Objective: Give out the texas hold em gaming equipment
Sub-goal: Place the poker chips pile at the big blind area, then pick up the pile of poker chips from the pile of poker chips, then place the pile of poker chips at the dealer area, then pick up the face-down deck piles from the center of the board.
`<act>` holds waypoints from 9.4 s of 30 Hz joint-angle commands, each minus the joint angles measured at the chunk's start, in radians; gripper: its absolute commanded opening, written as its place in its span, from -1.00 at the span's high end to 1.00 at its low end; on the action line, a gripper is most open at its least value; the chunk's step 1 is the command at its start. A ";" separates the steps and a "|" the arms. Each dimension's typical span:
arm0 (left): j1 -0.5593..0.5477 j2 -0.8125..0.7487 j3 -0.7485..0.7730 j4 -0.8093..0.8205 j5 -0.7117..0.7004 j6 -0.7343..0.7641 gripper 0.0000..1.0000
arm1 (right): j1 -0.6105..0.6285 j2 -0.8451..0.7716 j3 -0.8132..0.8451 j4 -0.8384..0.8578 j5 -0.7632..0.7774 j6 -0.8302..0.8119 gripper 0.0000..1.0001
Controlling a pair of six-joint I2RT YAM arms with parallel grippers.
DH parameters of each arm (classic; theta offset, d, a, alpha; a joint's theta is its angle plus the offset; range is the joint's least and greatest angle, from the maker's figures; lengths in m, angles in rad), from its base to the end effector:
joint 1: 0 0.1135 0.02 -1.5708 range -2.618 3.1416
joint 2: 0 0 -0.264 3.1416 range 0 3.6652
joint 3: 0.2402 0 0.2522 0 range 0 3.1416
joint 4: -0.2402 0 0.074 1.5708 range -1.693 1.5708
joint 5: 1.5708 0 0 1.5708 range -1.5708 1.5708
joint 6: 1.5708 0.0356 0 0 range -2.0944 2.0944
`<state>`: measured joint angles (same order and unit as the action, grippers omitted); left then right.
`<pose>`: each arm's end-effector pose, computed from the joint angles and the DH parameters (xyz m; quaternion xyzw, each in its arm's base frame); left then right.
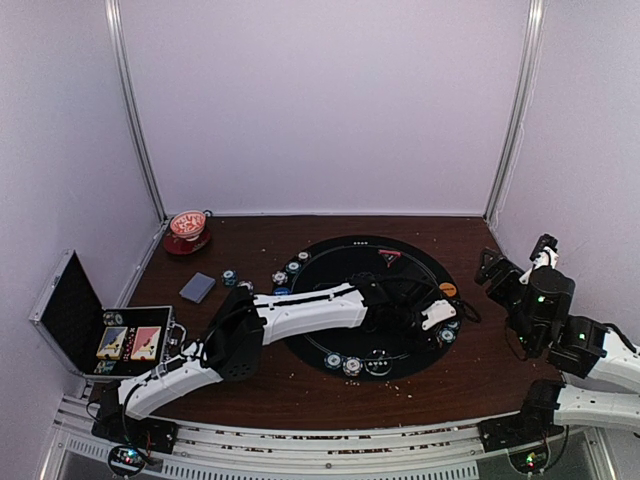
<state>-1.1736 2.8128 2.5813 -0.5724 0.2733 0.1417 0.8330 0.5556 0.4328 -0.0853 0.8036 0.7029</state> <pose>0.2221 -0.5544 0.1230 0.6019 0.6960 -0.2927 0.2601 0.1150 0.0884 0.2619 0.1993 0.7294 0.1842 0.6280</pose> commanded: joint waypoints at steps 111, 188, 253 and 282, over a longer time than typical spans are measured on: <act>0.819 -0.999 -1.526 0.168 -0.023 0.229 -0.38 | -0.001 0.158 0.011 0.067 -0.090 -0.080 -1.00; 0.239 -0.838 -1.262 0.060 0.090 0.424 0.90 | -0.001 0.145 0.014 0.061 -0.088 -0.093 -0.99; 1.106 -0.967 -1.444 0.222 -0.179 0.060 -0.96 | -0.001 0.183 0.018 0.074 -0.119 -0.102 -0.99; 1.094 -0.885 -1.499 0.208 -0.219 0.065 -0.66 | -0.001 0.179 0.018 0.074 -0.122 -0.102 -0.99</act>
<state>-0.0723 1.8866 1.1206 -0.3653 0.1268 0.1974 0.8330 0.7368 0.4328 -0.0254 0.6834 0.6064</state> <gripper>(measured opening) 0.852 0.997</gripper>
